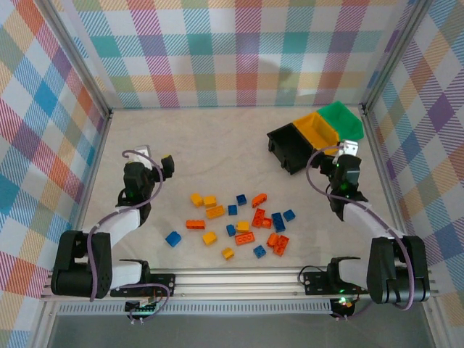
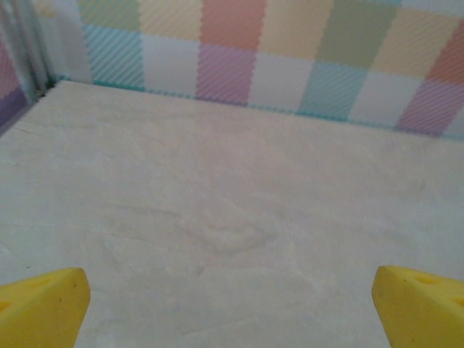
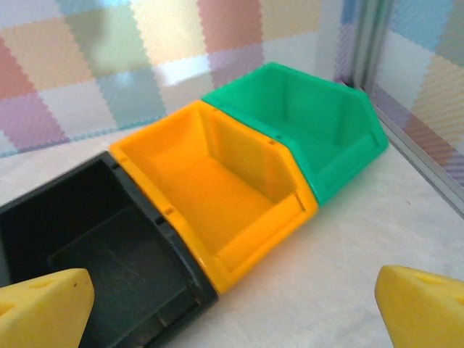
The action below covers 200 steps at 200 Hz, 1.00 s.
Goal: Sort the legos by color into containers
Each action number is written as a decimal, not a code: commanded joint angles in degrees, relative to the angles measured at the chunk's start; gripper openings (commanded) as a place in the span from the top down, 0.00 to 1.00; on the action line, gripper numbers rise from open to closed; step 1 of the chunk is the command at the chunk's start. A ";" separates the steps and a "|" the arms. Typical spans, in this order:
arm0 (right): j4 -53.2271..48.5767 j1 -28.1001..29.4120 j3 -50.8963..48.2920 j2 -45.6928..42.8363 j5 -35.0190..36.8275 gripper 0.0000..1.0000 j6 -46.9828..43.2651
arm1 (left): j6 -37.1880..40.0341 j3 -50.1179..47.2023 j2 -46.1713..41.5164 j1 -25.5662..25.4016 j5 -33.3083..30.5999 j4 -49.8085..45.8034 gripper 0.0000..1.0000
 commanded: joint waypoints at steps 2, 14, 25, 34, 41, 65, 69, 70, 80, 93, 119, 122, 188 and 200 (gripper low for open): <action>-15.05 0.78 6.39 0.55 11.12 0.00 5.19 | -13.83 0.73 -1.98 -0.03 -9.95 -2.06 0.00; -20.94 1.04 10.59 2.59 16.09 0.00 8.61 | -22.78 2.64 -3.08 0.59 -13.20 -7.44 0.00; -24.35 0.97 13.61 4.04 16.19 0.00 9.93 | -33.88 3.89 -4.17 1.37 -14.62 -14.04 0.00; -24.47 1.04 14.34 4.26 12.77 0.00 9.91 | -45.80 4.60 -5.96 1.74 -19.17 -22.26 0.00; -25.80 0.73 14.78 3.61 8.85 0.00 11.26 | -51.60 4.07 -7.23 2.46 -18.71 -23.70 0.00; -24.98 -3.51 9.92 -1.73 -2.02 0.00 24.75 | -50.42 0.58 -8.96 3.46 -12.85 -15.63 0.00; -24.32 -5.05 9.29 -2.20 -5.26 0.00 26.53 | -49.80 0.82 -8.81 3.60 -11.94 -15.60 0.00; -23.97 -5.48 9.08 -2.24 -6.22 0.00 26.78 | -49.51 0.93 -8.77 3.63 -11.70 -15.65 0.00; -19.34 -9.00 7.42 -1.65 -14.54 0.00 27.89 | -47.01 2.44 -8.07 3.74 -9.35 -16.91 0.00; -17.75 -9.97 8.05 -0.12 -19.65 0.00 26.70 | -43.85 5.08 -6.83 3.76 -6.20 -19.19 0.00; -29.41 -9.51 17.41 6.06 -25.60 0.00 24.26 | -43.04 7.34 -5.13 3.75 -0.54 -19.47 0.00; -30.94 -9.07 18.55 7.13 -26.09 0.00 23.48 | -43.17 7.43 -5.02 3.79 0.44 -19.21 0.00; -41.17 6.35 34.51 22.19 -23.94 0.00 12.36 | -36.55 22.56 3.85 -4.97 11.79 -35.21 0.03; -41.38 8.22 36.87 24.66 -22.49 0.00 12.11 | -36.77 23.60 5.50 -6.91 12.85 -36.19 0.09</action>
